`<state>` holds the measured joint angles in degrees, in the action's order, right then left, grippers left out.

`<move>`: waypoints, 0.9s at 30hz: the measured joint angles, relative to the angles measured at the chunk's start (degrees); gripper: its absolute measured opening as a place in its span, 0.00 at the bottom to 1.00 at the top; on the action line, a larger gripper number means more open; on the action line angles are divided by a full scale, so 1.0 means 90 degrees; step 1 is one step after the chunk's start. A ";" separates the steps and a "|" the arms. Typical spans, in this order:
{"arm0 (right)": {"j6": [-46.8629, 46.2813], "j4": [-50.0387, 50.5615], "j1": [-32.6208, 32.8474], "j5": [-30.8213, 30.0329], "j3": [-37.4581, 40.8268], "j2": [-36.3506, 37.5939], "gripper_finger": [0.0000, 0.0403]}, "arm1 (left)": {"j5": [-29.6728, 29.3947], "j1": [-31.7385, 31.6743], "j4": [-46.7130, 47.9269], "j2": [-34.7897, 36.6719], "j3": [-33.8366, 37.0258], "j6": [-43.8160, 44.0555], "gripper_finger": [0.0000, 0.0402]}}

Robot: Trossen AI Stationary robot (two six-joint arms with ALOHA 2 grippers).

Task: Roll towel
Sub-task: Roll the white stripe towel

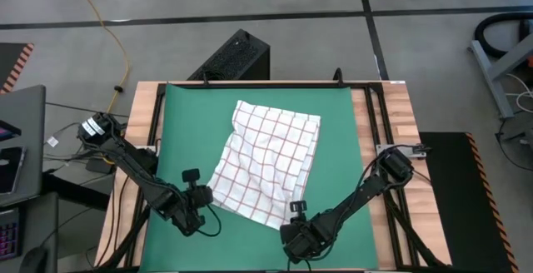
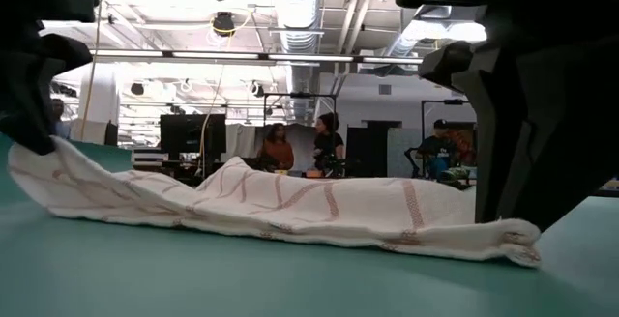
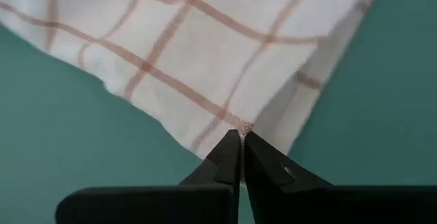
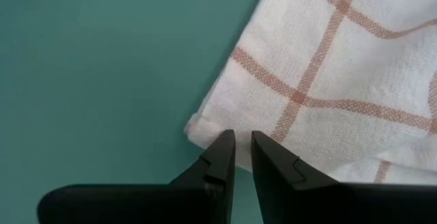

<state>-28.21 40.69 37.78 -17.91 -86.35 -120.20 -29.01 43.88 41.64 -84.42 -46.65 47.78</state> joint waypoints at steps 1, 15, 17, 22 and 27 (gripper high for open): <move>0.0000 -0.0002 0.0000 0.0000 0.0000 0.0000 0.18 | 0.0118 0.0000 0.0035 0.0000 -0.0009 -0.0074 0.02; 0.0014 -0.0060 -0.0005 0.0000 0.0002 0.0000 0.18 | -0.1926 0.0295 0.0702 0.0575 -0.0531 0.2383 0.05; 0.0015 -0.0069 -0.0005 0.0000 0.0002 0.0000 0.18 | -0.2389 0.0367 -0.0240 0.0733 -0.0110 0.2590 0.02; 0.0015 -0.0087 -0.0005 0.0000 0.0002 0.0000 0.18 | -0.2319 0.0357 -0.3270 0.0694 0.1243 0.2247 0.00; 0.0015 -0.0086 -0.0005 0.0002 0.0005 0.0000 0.18 | -0.2117 0.0156 -0.4265 0.0610 0.1891 0.2105 0.00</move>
<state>-28.08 39.92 37.74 -17.89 -86.30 -120.20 -48.06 45.29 3.25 -78.94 -29.63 66.73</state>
